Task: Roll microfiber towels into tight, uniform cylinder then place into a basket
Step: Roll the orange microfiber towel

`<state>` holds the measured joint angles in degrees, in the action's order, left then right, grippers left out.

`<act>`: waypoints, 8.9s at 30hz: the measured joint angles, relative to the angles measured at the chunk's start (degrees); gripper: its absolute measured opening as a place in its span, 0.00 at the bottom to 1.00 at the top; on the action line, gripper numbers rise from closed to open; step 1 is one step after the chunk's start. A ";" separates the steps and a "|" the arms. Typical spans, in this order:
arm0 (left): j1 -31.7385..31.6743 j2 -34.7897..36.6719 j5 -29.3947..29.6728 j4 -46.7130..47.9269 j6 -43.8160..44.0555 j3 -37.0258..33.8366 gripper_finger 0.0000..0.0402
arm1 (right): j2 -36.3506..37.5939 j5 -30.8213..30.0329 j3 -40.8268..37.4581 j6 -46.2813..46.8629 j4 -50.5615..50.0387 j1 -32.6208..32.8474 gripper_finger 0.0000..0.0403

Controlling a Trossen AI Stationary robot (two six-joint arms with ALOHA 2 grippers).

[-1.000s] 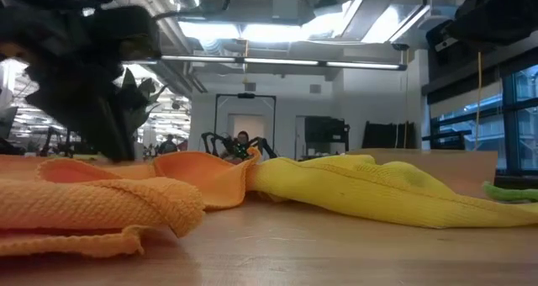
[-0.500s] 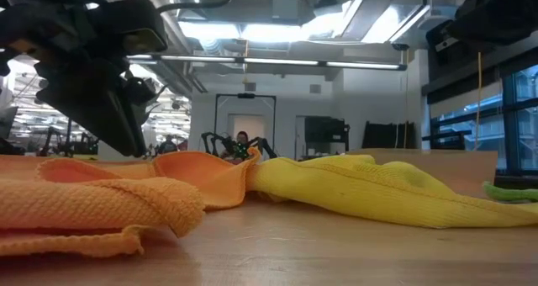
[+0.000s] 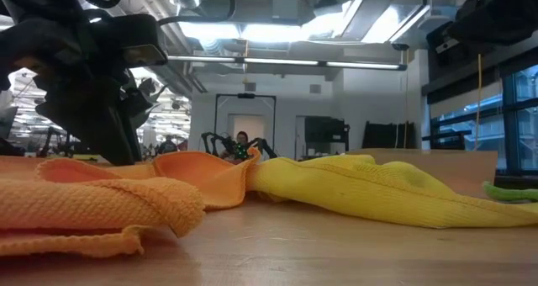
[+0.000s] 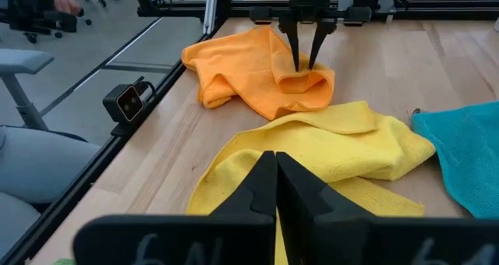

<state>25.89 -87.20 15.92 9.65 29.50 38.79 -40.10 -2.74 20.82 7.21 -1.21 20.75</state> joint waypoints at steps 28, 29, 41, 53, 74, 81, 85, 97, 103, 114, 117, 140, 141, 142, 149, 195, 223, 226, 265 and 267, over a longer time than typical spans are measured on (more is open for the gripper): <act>0.17 0.41 -2.10 3.29 1.34 6.60 0.00 | 0.00 -0.17 -0.02 -0.40 0.06 0.00 0.01; 0.17 0.41 -2.09 5.19 0.44 8.21 0.00 | 0.00 -0.20 -0.02 -0.40 0.06 0.00 0.01; 0.20 0.46 1.89 27.62 -0.27 23.43 0.00 | 0.00 -0.22 -0.02 -0.42 0.12 0.00 0.01; 0.20 -2.97 2.42 26.75 4.96 16.22 0.00 | -0.01 -0.22 -0.02 -0.42 0.11 0.00 0.01; -3.92 -3.10 8.87 37.79 15.15 15.50 0.00 | -0.02 -0.23 -0.02 -0.42 0.52 0.01 0.01; -3.87 -3.10 6.55 35.70 14.95 15.50 0.00 | -0.02 -0.24 -0.02 -0.42 0.54 0.02 0.01; -3.87 -3.10 4.76 35.63 15.35 15.50 0.03 | -0.02 -0.24 -0.02 -0.42 0.54 0.02 0.01; -3.68 -3.10 -0.87 35.60 15.04 15.50 0.08 | -0.02 -0.24 -0.02 -0.27 0.56 0.02 0.01; -3.32 -3.13 -1.00 35.63 15.21 15.50 0.01 | -0.02 -0.24 -0.04 -0.25 0.69 0.01 0.01; -2.88 -0.86 -0.96 38.24 15.42 15.84 0.00 | -0.02 -0.24 -0.04 -0.25 1.04 0.00 0.01; -2.48 0.25 1.12 40.96 16.29 17.34 0.00 | -0.01 -0.25 -0.06 -0.34 1.09 0.02 0.01; -0.91 3.01 -7.38 45.90 12.20 24.96 0.00 | -0.04 -2.84 -0.07 -2.41 1.41 0.02 0.01; -0.69 2.97 -7.98 45.85 12.38 24.96 0.00 | -0.04 -2.82 -0.07 -2.41 1.41 0.00 0.01; -0.49 2.97 -8.18 46.28 13.40 24.96 0.00 | -0.04 -2.80 -0.07 -2.43 1.40 0.02 0.01; 0.49 2.04 -8.13 48.30 17.50 24.92 0.00 | -0.04 -2.75 -0.07 -3.00 1.54 0.00 0.01; 0.79 2.01 -2.66 46.64 18.14 24.92 0.00 | -78.23 10.34 49.53 -15.33 25.50 -8.13 0.01; 2.67 2.01 6.11 54.39 21.17 24.93 0.00 | -84.91 3.69 51.52 -12.46 22.50 -10.75 0.01; 2.48 2.01 6.24 55.96 22.79 24.92 0.00 | -83.96 3.80 51.54 -12.61 22.16 -10.11 0.01; 1.62 2.03 8.66 56.22 22.95 24.94 0.00 | -84.48 -9.82 51.52 -19.14 17.48 -1.84 0.23; 1.62 2.03 8.66 56.21 22.95 24.94 0.00 | -84.48 -9.25 51.52 -18.91 17.48 -1.75 0.23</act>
<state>27.51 -85.17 24.58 65.86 52.45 63.72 -124.57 -11.99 72.34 -11.70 16.27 19.00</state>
